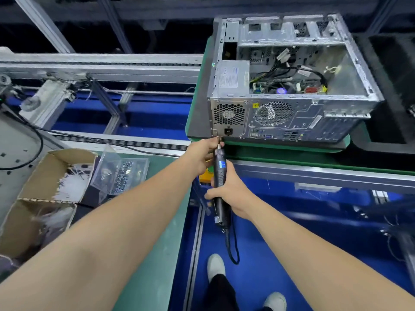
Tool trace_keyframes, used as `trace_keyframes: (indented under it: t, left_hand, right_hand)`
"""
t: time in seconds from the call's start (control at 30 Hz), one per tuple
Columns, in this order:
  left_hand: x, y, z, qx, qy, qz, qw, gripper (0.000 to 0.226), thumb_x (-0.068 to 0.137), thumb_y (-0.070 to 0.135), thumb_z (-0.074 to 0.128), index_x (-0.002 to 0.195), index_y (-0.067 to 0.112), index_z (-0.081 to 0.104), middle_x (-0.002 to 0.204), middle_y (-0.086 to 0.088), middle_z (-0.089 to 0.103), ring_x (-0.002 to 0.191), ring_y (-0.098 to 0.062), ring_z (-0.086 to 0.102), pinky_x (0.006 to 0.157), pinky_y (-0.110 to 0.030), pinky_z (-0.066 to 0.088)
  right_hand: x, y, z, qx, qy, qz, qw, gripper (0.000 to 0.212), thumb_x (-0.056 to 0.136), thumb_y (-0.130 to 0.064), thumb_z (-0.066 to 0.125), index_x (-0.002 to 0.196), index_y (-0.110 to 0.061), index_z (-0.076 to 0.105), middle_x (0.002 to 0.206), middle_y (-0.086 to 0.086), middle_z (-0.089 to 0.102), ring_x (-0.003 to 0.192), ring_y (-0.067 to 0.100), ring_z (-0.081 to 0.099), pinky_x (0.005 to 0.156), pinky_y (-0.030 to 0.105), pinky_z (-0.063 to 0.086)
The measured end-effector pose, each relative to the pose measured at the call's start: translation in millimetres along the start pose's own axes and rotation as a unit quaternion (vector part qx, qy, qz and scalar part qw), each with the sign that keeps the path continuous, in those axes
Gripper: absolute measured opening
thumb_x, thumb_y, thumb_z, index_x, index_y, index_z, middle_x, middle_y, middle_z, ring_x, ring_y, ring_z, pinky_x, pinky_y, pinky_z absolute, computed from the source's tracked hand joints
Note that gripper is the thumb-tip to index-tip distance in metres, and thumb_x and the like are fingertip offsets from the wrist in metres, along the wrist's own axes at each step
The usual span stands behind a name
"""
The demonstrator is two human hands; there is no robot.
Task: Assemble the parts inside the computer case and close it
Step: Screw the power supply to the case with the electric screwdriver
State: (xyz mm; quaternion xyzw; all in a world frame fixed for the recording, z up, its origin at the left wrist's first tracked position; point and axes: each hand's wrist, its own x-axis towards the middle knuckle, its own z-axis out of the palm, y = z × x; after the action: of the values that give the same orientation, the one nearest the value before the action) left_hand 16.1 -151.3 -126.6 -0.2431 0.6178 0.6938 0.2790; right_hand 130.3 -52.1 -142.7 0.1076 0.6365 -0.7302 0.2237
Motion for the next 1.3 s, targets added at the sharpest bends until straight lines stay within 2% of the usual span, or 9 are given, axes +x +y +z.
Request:
trace_keyframes:
  t: [0.13, 0.2, 0.3, 0.4, 0.53, 0.8, 1.0, 1.1, 1.3]
  left_hand:
    - [3.5, -3.4, -4.0, -0.046, 0.0, 0.012, 0.999, 0.015, 0.094, 0.015, 0.063, 0.101, 0.019, 0.074, 0.088, 0.008, 0.076, 0.078, -0.011, 0.057, 0.072, -0.025, 0.046]
    - [4.4, -2.4, -5.2, -0.056, 0.002, 0.015, 0.998, 0.014, 0.094, 0.013, 0.062, 0.099, 0.019, 0.074, 0.088, 0.006, 0.075, 0.078, -0.012, 0.054, 0.071, -0.026, 0.045]
    - [4.2, 0.1, -6.1, -0.058, 0.006, 0.029, 0.998, 0.016, 0.093, 0.011, 0.062, 0.099, 0.017, 0.075, 0.089, 0.004, 0.074, 0.073, -0.012, 0.053, 0.06, -0.022, 0.045]
    - [3.7, 2.7, -4.8, -0.056, 0.01, 0.028, 0.998, 0.016, 0.096, 0.012, 0.061, 0.104, 0.017, 0.074, 0.092, 0.003, 0.075, 0.08, -0.013, 0.054, 0.062, -0.023, 0.046]
    - [4.2, 7.2, -7.3, -0.046, 0.005, 0.018, 0.999, 0.014, 0.099, 0.014, 0.059, 0.106, 0.016, 0.072, 0.086, 0.002, 0.077, 0.083, -0.016, 0.052, 0.073, -0.028, 0.046]
    - [5.5, 12.3, -8.6, -0.021, 0.013, 0.015, 1.0, 0.016, 0.098, 0.014, 0.061, 0.11, 0.016, 0.072, 0.091, -0.001, 0.077, 0.093, -0.019, 0.062, 0.079, -0.035, 0.052]
    - [6.3, 15.4, -7.2, 0.003, 0.018, 0.012, 1.0, 0.015, 0.099, 0.013, 0.06, 0.108, 0.017, 0.072, 0.085, 0.002, 0.077, 0.085, -0.017, 0.064, 0.071, -0.032, 0.052]
    - [6.0, 18.9, -7.3, 0.006, 0.025, 0.0, 1.0, 0.018, 0.099, 0.013, 0.059, 0.111, 0.016, 0.072, 0.083, 0.002, 0.077, 0.08, -0.016, 0.064, 0.065, -0.03, 0.05]
    - [5.9, 22.2, -6.8, 0.018, 0.032, -0.009, 0.999, 0.02, 0.098, 0.01, 0.055, 0.107, 0.014, 0.073, 0.077, 0.002, 0.077, 0.08, -0.017, 0.057, 0.073, -0.031, 0.053]
  right_hand:
    - [-1.6, -1.9, 2.8, -0.026, -0.001, -0.021, 0.999, 0.09, 0.069, 0.016, 0.077, 0.132, -0.036, 0.039, 0.088, -0.003, 0.054, 0.077, 0.014, 0.054, 0.059, 0.037, 0.06]
    - [-0.3, -4.3, 3.4, -0.03, -0.003, -0.026, 0.999, 0.09, 0.071, 0.016, 0.077, 0.134, -0.035, 0.038, 0.09, -0.001, 0.052, 0.08, 0.018, 0.054, 0.064, 0.047, 0.063]
    - [2.0, -7.2, 4.0, -0.03, -0.006, -0.031, 0.999, 0.088, 0.071, 0.016, 0.076, 0.132, -0.034, 0.04, 0.091, 0.001, 0.052, 0.082, 0.022, 0.055, 0.069, 0.056, 0.062]
    - [3.2, -7.8, 2.8, -0.027, -0.007, -0.031, 0.999, 0.087, 0.07, 0.017, 0.076, 0.13, -0.035, 0.041, 0.089, 0.0, 0.052, 0.079, 0.019, 0.055, 0.063, 0.045, 0.063]
    - [4.8, -6.0, 2.4, -0.026, -0.008, -0.026, 0.999, 0.082, 0.069, 0.017, 0.076, 0.126, -0.033, 0.043, 0.091, 0.002, 0.052, 0.068, 0.011, 0.059, 0.06, 0.04, 0.061]
    - [9.9, -1.8, 6.0, 0.007, -0.009, -0.012, 1.0, 0.076, 0.066, 0.011, 0.078, 0.117, -0.036, 0.048, 0.093, 0.005, 0.052, 0.072, 0.02, 0.06, 0.062, 0.045, 0.063]
    - [10.6, -1.1, 8.8, 0.028, -0.006, -0.004, 1.0, 0.074, 0.064, 0.009, 0.077, 0.119, -0.031, 0.047, 0.101, 0.012, 0.053, 0.078, 0.028, 0.058, 0.065, 0.052, 0.064]
    - [11.3, -1.1, 11.1, 0.046, -0.005, 0.006, 0.999, 0.078, 0.065, 0.01, 0.077, 0.123, -0.033, 0.047, 0.105, 0.015, 0.052, 0.079, 0.031, 0.058, 0.066, 0.05, 0.063]
    - [10.3, -3.3, 14.8, 0.068, -0.006, 0.016, 0.998, 0.084, 0.067, 0.012, 0.077, 0.129, -0.035, 0.046, 0.106, 0.015, 0.051, 0.081, 0.029, 0.059, 0.066, 0.044, 0.061]
